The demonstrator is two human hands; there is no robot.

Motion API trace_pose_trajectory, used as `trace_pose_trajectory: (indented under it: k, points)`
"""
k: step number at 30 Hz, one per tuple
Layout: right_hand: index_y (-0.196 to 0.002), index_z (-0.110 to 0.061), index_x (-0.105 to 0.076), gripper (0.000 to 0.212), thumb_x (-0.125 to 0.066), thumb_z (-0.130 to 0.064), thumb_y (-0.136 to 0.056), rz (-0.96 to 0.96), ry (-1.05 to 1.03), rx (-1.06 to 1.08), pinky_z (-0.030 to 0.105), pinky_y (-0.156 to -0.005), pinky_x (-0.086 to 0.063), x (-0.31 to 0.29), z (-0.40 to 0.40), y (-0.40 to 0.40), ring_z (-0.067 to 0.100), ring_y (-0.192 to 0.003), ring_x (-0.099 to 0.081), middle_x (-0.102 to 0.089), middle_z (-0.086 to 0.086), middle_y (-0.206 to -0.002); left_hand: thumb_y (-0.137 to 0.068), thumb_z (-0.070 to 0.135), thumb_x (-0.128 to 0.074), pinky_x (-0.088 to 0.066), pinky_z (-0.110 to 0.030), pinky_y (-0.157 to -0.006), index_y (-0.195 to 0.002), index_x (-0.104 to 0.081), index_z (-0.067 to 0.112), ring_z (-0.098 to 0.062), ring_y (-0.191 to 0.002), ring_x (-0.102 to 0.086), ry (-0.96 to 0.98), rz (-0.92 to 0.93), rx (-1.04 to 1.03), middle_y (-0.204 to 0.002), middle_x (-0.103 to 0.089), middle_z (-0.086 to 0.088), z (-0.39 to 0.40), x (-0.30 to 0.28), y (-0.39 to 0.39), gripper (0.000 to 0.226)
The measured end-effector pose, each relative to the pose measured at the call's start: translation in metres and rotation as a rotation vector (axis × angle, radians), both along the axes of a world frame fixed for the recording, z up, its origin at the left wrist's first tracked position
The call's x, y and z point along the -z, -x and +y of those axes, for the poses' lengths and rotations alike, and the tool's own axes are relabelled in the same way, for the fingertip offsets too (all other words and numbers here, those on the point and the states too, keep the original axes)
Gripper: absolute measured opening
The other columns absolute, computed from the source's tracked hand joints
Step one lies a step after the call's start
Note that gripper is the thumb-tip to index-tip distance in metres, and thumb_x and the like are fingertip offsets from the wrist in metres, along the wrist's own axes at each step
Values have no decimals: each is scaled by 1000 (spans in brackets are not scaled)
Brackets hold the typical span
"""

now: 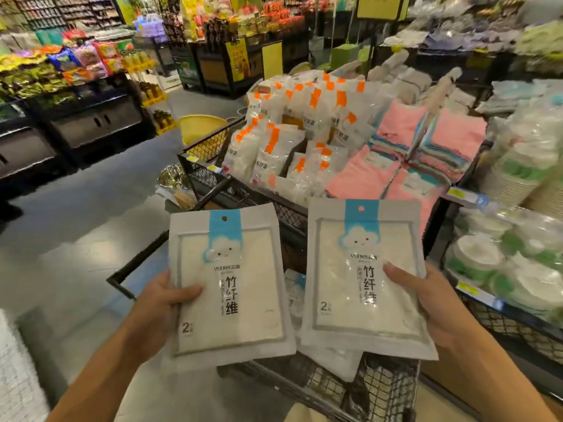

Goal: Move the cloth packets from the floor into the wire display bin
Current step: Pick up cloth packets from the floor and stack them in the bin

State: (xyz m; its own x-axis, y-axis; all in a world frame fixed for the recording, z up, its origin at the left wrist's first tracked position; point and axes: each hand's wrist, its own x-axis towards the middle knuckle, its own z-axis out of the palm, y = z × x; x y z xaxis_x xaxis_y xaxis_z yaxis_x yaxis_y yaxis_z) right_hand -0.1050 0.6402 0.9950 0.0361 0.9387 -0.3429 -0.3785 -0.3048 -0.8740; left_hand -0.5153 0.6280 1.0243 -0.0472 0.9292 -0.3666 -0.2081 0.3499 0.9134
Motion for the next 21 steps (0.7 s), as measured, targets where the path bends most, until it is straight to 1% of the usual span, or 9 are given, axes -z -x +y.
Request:
trace_pose_trajectory:
  k: [2, 3, 6, 8, 10, 12, 15, 19, 21]
  points:
    - [-123, -5, -68, 31, -68, -9, -92, -16, 14, 51, 62, -89, -59, 6, 5, -5, 42, -103, -75, -75, 22, -116, -72, 13, -85, -64, -45, -69, -132, -56, 6, -41, -101, -73, 12, 6, 45, -121, -71, -23, 25, 8, -6, 67]
    - [-122, -5, -69, 31, -68, -9, -91, -19, 24, 83, 61, -90, -59, 10, 7, -6, 41, -103, -75, -76, 22, -115, -70, 15, -85, -64, -46, -69, -132, -56, 7, -41, -101, -73, 21, 5, 76, -121, -71, -23, 38, 12, -10, 69]
    - [-123, -2, -68, 30, -67, -9, -94, -22, 80, 181, 55, -82, -63, 23, 13, -10, 40, -100, -76, -76, 22, -114, -70, 12, -83, -64, -49, -68, -130, -59, 8, -41, -100, -73, 59, -19, 169, -118, -73, -22, 79, 28, -17, 65]
    - [-123, -2, -67, 29, -67, -10, -95, -28, 127, 235, 51, -75, -65, 34, 17, -9, 39, -98, -76, -77, 22, -112, -77, 5, -71, -64, -48, -66, -127, -61, 8, -39, -96, -75, 96, -12, 216, -115, -74, -22, 109, 42, -19, 51]
    - [-125, -1, -65, 32, -68, -11, -95, -37, 170, 290, 45, -68, -65, 46, 20, -3, 38, -96, -77, -77, 22, -111, -80, 1, -63, -64, -50, -69, -126, -62, 9, -38, -97, -75, 130, -17, 267, -115, -74, -21, 139, 60, -17, 47]
    - [-127, 2, -64, 33, -67, -10, -95, -27, 203, 358, 43, -69, -66, 59, 22, 6, 39, -97, -77, -76, 24, -112, -79, -2, -62, -63, -53, -75, -130, -61, 9, -40, -102, -73, 183, -21, 320, -119, -73, -21, 170, 79, -16, 52]
    - [-127, 3, -64, 34, -66, -9, -96, 3, 245, 463, 44, -73, -66, 78, 26, 21, 40, -101, -75, -75, 24, -115, -76, -5, -63, -62, -57, -75, -126, -61, 9, -42, -98, -73, 267, -19, 388, -115, -74, -21, 213, 112, -16, 52]
    - [-132, 4, -59, 44, -70, -14, -93, 1, 324, 495, 52, -82, -64, 113, 31, 36, 43, -107, -73, -74, 24, -119, -75, -3, -67, -51, -66, -94, -126, -61, 9, -46, -107, -69, 337, 31, 458, -119, -72, -23, 254, 172, -22, 52]
    - [-130, 2, -59, 40, -69, -13, -94, -7, 370, 504, 51, -82, -64, 133, 35, 41, 41, -106, -74, -75, 23, -117, -75, -2, -68, -47, -70, -98, -124, -61, 9, -46, -108, -69, 375, 49, 495, -120, -72, -22, 267, 203, -27, 51]
